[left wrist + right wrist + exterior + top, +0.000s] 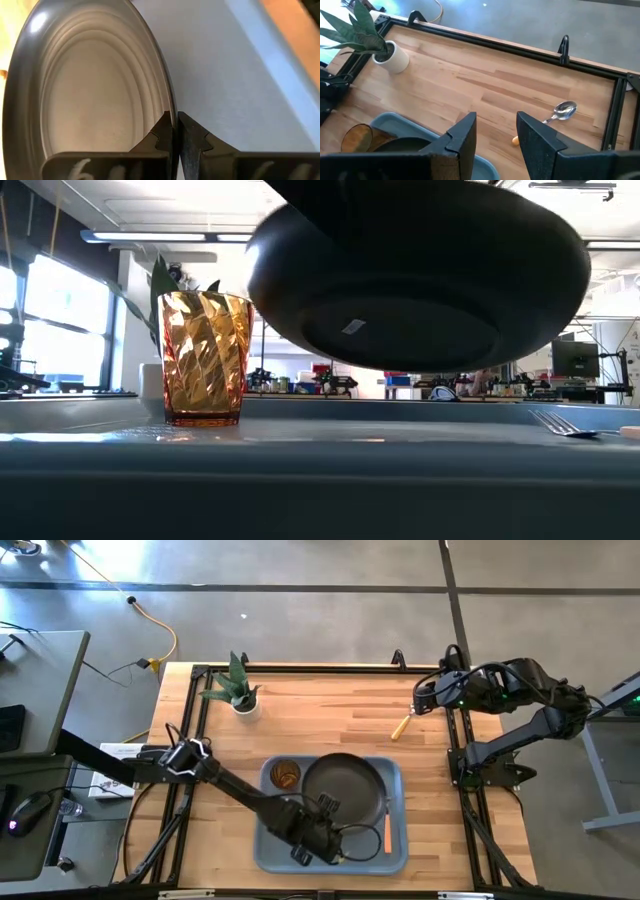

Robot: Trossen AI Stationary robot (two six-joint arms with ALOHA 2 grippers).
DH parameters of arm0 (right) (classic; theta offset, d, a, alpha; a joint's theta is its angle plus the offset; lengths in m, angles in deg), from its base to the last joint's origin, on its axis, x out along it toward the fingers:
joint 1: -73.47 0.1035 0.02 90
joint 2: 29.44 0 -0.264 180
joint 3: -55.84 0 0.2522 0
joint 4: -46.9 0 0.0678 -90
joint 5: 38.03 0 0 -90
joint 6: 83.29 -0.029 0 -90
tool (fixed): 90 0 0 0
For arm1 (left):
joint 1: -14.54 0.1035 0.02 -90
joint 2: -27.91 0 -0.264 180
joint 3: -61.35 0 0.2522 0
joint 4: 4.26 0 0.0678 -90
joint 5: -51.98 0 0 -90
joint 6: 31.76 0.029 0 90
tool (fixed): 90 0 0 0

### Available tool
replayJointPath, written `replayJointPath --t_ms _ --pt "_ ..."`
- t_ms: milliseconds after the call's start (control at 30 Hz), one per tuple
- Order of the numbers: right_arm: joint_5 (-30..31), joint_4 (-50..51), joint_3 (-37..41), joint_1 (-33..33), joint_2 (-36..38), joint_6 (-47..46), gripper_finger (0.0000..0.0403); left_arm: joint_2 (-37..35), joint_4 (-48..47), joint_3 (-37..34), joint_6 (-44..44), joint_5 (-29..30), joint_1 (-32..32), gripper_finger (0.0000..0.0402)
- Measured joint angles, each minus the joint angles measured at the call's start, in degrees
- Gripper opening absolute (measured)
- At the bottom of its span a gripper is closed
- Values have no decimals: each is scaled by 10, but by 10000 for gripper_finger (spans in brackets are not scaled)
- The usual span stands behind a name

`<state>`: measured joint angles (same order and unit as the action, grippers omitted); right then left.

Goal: Pick and place plate/cup/fork/spoon on tray
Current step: Put the black plate on the blue tray to the bottom right of the brown cup

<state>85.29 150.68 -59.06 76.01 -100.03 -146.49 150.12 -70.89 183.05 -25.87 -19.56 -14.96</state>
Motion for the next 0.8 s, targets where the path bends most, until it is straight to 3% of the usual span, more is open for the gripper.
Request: replayJointPath --t_ms 800 --pt "-34 0 0 38 0 -13 131 10 -3 -4 -110 -15 -78 3"
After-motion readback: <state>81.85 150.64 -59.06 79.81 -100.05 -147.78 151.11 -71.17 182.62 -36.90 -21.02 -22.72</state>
